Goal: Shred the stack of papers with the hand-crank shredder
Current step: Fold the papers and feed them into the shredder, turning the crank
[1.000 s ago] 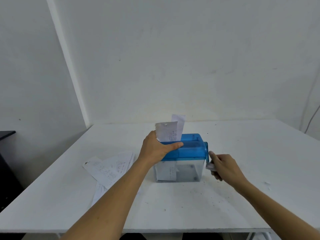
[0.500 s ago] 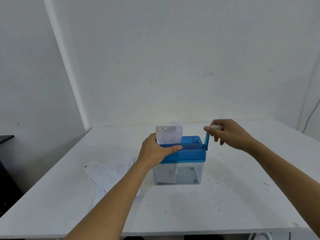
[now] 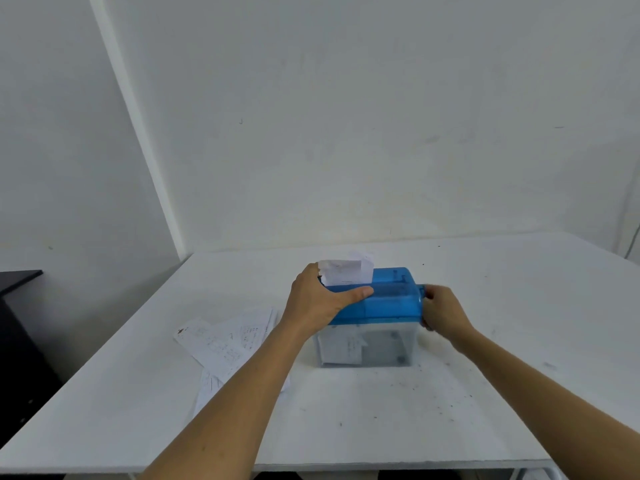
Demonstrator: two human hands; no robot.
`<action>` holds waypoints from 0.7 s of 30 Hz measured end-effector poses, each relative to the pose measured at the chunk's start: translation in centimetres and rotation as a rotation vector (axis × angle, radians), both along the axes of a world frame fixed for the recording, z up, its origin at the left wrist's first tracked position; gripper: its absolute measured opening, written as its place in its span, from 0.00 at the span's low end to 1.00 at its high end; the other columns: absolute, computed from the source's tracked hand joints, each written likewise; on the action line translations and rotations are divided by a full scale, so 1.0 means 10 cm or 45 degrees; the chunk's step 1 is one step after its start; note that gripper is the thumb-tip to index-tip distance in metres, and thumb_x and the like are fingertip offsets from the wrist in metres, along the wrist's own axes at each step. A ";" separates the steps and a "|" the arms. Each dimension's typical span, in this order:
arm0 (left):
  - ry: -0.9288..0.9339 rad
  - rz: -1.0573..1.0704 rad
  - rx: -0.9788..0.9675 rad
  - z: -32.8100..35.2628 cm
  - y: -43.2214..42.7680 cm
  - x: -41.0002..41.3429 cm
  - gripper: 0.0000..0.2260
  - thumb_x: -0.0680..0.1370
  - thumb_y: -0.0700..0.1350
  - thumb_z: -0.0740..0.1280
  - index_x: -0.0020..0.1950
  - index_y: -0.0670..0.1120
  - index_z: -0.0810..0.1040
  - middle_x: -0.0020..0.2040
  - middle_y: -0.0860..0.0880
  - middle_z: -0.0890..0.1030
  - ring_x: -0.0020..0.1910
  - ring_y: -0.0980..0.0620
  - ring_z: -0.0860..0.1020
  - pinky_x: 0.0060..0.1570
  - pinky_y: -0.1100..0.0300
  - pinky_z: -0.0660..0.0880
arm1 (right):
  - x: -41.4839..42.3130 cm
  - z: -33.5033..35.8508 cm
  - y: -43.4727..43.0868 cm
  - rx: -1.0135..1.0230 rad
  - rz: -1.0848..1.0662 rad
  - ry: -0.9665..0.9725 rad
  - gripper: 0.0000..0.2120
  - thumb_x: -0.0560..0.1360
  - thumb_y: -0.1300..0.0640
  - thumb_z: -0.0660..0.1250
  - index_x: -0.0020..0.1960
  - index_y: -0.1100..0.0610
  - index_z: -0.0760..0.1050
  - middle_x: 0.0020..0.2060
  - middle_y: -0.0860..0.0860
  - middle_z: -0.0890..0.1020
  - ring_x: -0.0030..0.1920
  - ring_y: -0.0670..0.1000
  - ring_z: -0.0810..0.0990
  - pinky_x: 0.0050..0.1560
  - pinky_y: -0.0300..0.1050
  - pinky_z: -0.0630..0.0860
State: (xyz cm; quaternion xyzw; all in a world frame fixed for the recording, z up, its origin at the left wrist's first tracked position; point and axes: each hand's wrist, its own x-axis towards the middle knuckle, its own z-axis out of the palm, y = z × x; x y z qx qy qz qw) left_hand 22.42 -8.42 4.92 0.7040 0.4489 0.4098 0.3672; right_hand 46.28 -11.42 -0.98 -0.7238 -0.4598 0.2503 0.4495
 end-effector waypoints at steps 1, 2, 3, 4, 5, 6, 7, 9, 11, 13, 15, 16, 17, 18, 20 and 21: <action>-0.003 0.000 -0.002 0.00 0.00 0.01 0.31 0.64 0.60 0.81 0.61 0.55 0.71 0.51 0.63 0.75 0.50 0.60 0.75 0.39 0.73 0.70 | -0.03 -0.04 -0.08 -0.012 -0.005 -0.006 0.13 0.82 0.62 0.59 0.44 0.67 0.76 0.32 0.54 0.79 0.27 0.48 0.74 0.27 0.38 0.71; 0.001 0.004 0.002 0.00 0.00 0.00 0.30 0.64 0.60 0.81 0.60 0.55 0.71 0.50 0.63 0.74 0.48 0.61 0.75 0.39 0.73 0.70 | -0.06 -0.05 -0.16 -0.024 0.005 -0.016 0.15 0.83 0.58 0.59 0.43 0.65 0.77 0.33 0.54 0.80 0.27 0.48 0.74 0.27 0.37 0.71; 0.008 0.006 0.005 0.00 -0.01 0.01 0.30 0.64 0.60 0.81 0.59 0.55 0.71 0.50 0.63 0.74 0.47 0.63 0.74 0.38 0.73 0.69 | -0.09 -0.04 -0.25 -0.051 0.026 -0.048 0.17 0.84 0.54 0.59 0.43 0.63 0.78 0.33 0.54 0.81 0.27 0.47 0.75 0.28 0.36 0.71; 0.017 0.009 0.009 0.00 -0.01 0.01 0.29 0.65 0.59 0.80 0.58 0.55 0.71 0.49 0.64 0.73 0.47 0.64 0.73 0.38 0.72 0.69 | -0.11 -0.01 -0.35 -0.088 0.051 -0.092 0.20 0.84 0.50 0.58 0.43 0.63 0.79 0.32 0.53 0.82 0.27 0.47 0.76 0.29 0.36 0.71; 0.027 0.010 0.014 0.00 -0.01 0.01 0.28 0.65 0.59 0.80 0.58 0.55 0.71 0.49 0.64 0.73 0.46 0.65 0.73 0.38 0.73 0.69 | -0.13 0.04 -0.45 -0.122 0.080 -0.128 0.24 0.84 0.46 0.57 0.42 0.62 0.79 0.31 0.53 0.82 0.26 0.47 0.76 0.29 0.37 0.71; 0.034 0.010 0.023 0.00 0.00 0.01 0.28 0.65 0.60 0.80 0.58 0.55 0.71 0.49 0.64 0.73 0.46 0.65 0.73 0.38 0.73 0.69 | -0.14 0.11 -0.54 -0.142 0.113 -0.153 0.26 0.84 0.45 0.56 0.40 0.63 0.79 0.29 0.53 0.82 0.25 0.47 0.76 0.29 0.38 0.72; 0.037 0.011 0.030 0.00 0.00 0.01 0.28 0.65 0.60 0.80 0.58 0.55 0.71 0.49 0.63 0.73 0.46 0.64 0.73 0.38 0.73 0.69 | -0.13 0.19 -0.63 -0.150 0.153 -0.165 0.28 0.84 0.44 0.55 0.37 0.63 0.78 0.28 0.53 0.82 0.25 0.47 0.76 0.29 0.39 0.72; 0.036 0.016 0.040 -0.01 0.00 0.01 0.28 0.65 0.60 0.80 0.58 0.56 0.71 0.50 0.62 0.74 0.47 0.61 0.73 0.40 0.72 0.70 | -0.11 0.39 -0.80 -0.171 0.252 -0.177 0.28 0.84 0.43 0.54 0.35 0.61 0.76 0.28 0.53 0.82 0.26 0.49 0.77 0.31 0.41 0.73; 0.045 0.022 0.052 -0.02 0.02 0.01 0.29 0.64 0.62 0.80 0.58 0.56 0.72 0.52 0.59 0.75 0.50 0.59 0.73 0.43 0.70 0.71 | -0.07 0.61 -0.92 -0.245 0.423 -0.206 0.25 0.83 0.42 0.57 0.38 0.59 0.76 0.30 0.52 0.81 0.30 0.48 0.78 0.33 0.41 0.74; 0.051 0.027 0.056 -0.03 0.03 0.01 0.30 0.63 0.63 0.80 0.59 0.56 0.72 0.55 0.57 0.76 0.53 0.56 0.74 0.46 0.68 0.73 | 0.00 0.83 -0.99 -0.293 0.594 -0.358 0.17 0.80 0.44 0.64 0.42 0.57 0.77 0.32 0.49 0.81 0.33 0.46 0.80 0.36 0.40 0.76; 0.065 0.025 0.058 -0.03 0.03 0.00 0.30 0.63 0.63 0.79 0.59 0.56 0.72 0.56 0.57 0.76 0.52 0.56 0.75 0.44 0.70 0.72 | 0.07 1.01 -0.98 -0.245 0.670 -0.535 0.11 0.78 0.49 0.69 0.44 0.56 0.79 0.33 0.47 0.83 0.35 0.44 0.81 0.38 0.38 0.77; 0.074 0.019 0.057 -0.03 0.03 0.00 0.30 0.64 0.63 0.80 0.59 0.56 0.72 0.55 0.57 0.76 0.52 0.57 0.74 0.43 0.71 0.72 | 0.09 1.09 -0.95 -0.225 0.674 -0.611 0.10 0.78 0.49 0.70 0.44 0.55 0.79 0.33 0.47 0.83 0.35 0.44 0.81 0.39 0.38 0.77; 0.083 0.010 0.057 -0.03 0.03 -0.01 0.30 0.64 0.63 0.80 0.59 0.56 0.72 0.55 0.58 0.76 0.51 0.58 0.74 0.42 0.71 0.71 | 0.11 1.15 -0.90 -0.214 0.663 -0.670 0.11 0.77 0.48 0.70 0.44 0.55 0.80 0.33 0.47 0.84 0.35 0.43 0.80 0.39 0.38 0.77; 0.088 0.002 0.059 -0.03 0.04 -0.01 0.29 0.64 0.62 0.80 0.59 0.56 0.72 0.55 0.58 0.76 0.51 0.58 0.75 0.42 0.71 0.71 | 0.13 1.20 -0.85 -0.195 0.642 -0.693 0.11 0.77 0.47 0.70 0.44 0.55 0.81 0.34 0.47 0.84 0.35 0.43 0.80 0.40 0.38 0.77; 0.100 -0.001 0.071 -0.03 0.06 -0.02 0.30 0.64 0.63 0.80 0.60 0.56 0.73 0.57 0.57 0.76 0.53 0.57 0.75 0.46 0.69 0.73 | 0.17 1.28 -0.72 -0.083 0.570 -0.634 0.11 0.75 0.46 0.71 0.45 0.54 0.81 0.35 0.49 0.84 0.37 0.46 0.82 0.41 0.40 0.79; 0.106 -0.003 0.075 -0.04 0.06 -0.02 0.31 0.63 0.63 0.79 0.61 0.55 0.74 0.58 0.57 0.76 0.55 0.56 0.75 0.49 0.66 0.74 | 0.19 1.29 -0.64 -0.004 0.516 -0.585 0.10 0.74 0.47 0.73 0.46 0.54 0.80 0.37 0.49 0.84 0.38 0.48 0.82 0.40 0.41 0.79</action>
